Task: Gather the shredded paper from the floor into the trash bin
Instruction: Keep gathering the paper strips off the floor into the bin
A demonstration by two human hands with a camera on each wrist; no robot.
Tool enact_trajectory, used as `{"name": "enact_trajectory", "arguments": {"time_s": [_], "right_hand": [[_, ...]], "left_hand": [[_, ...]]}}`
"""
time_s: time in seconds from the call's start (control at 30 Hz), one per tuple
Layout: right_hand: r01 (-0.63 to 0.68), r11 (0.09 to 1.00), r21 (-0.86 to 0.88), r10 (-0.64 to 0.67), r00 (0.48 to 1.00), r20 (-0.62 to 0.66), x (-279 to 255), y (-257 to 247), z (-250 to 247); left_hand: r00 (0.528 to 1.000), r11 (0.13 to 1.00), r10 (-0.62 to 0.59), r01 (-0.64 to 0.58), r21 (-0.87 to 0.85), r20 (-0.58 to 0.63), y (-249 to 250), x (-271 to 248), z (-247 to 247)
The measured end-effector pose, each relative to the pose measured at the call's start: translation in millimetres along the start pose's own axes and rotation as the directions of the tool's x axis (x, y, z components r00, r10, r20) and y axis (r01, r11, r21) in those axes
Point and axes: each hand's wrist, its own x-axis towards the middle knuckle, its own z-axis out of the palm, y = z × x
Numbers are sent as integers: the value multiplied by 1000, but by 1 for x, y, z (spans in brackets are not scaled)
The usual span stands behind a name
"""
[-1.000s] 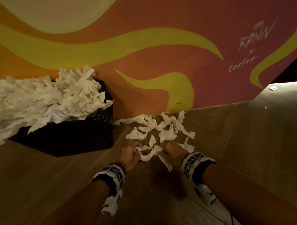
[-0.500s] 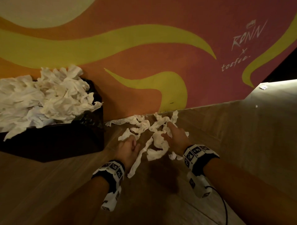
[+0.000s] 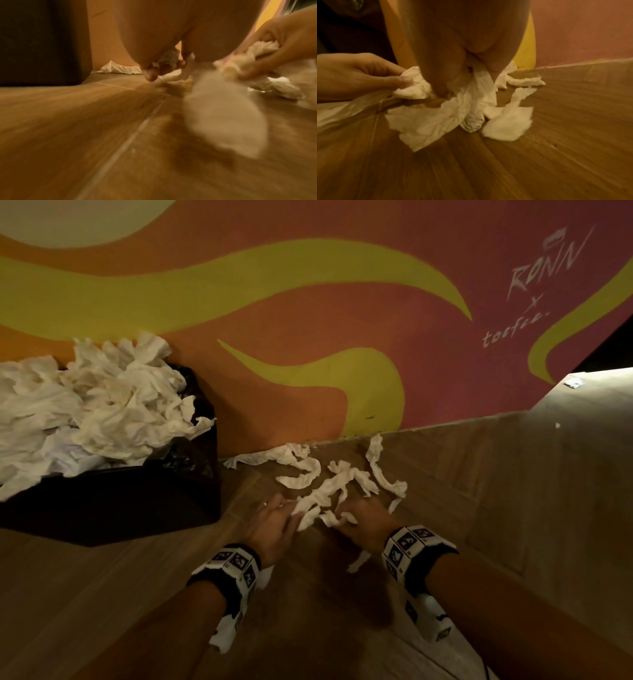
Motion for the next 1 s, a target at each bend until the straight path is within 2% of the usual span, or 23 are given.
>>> {"name": "enact_trajectory", "arguments": {"time_s": [0.07,0.13,0.2,0.27,0.33,0.43,0.5,0.53,0.6,0.63,0.7,0.77,0.83,0.9,0.97,1.0], "right_hand": [[51,994,96,-42,994,-97,-4,-2,1],[86,977,196,-45,978,-204,-4,-5,-1],[90,946,311,10,952,-307,-4,-9,-8],[107,899,424,83,910,-405,-5,-12,-20],[104,864,492,157,874,-459,-5,-10,-33],[97,820,564,248,829,-502,-8,-6,-51],[118,735,668,325,803,-499,-11,-4,-58],[132,668,732,366,798,-478,-12,-3,-60],[140,571,809,421,796,-435,-16,-3,-61],[124,569,813,435,794,-425,-18,-3,-61],[69,628,775,452,779,-435,-21,-1,-58],[25,647,762,483,760,-435,-23,2,-56],[-20,621,784,522,756,-395,-25,4,-55],[-49,571,819,540,775,-330,-26,9,-54],[-70,581,811,520,799,-304,-25,18,-52],[-87,593,800,517,803,-296,-23,22,-51]], "left_hand": [[999,998,-11,8,-59,-52,3,-5,-3],[989,982,-101,82,-168,-109,6,-6,-9],[962,948,-227,182,-260,-154,9,-3,-19],[936,928,-299,239,-287,-186,12,1,-29],[929,913,-305,222,-343,-209,17,5,-37],[956,867,-249,148,-476,-157,23,9,-42],[965,808,-232,120,-576,-125,28,12,-42],[965,808,-216,93,-582,-146,30,14,-40],[970,831,-166,40,-555,-180,34,16,-32],[975,844,-149,39,-536,-164,36,18,-26],[991,901,-103,55,-431,-89,36,21,-16],[999,954,-49,51,-295,14,37,26,-5],[991,982,-41,63,-179,126,39,32,5],[979,995,-88,95,-32,185,42,34,14],[985,990,-117,105,96,123,41,34,20],[990,990,-118,111,92,77,41,32,20]]}}
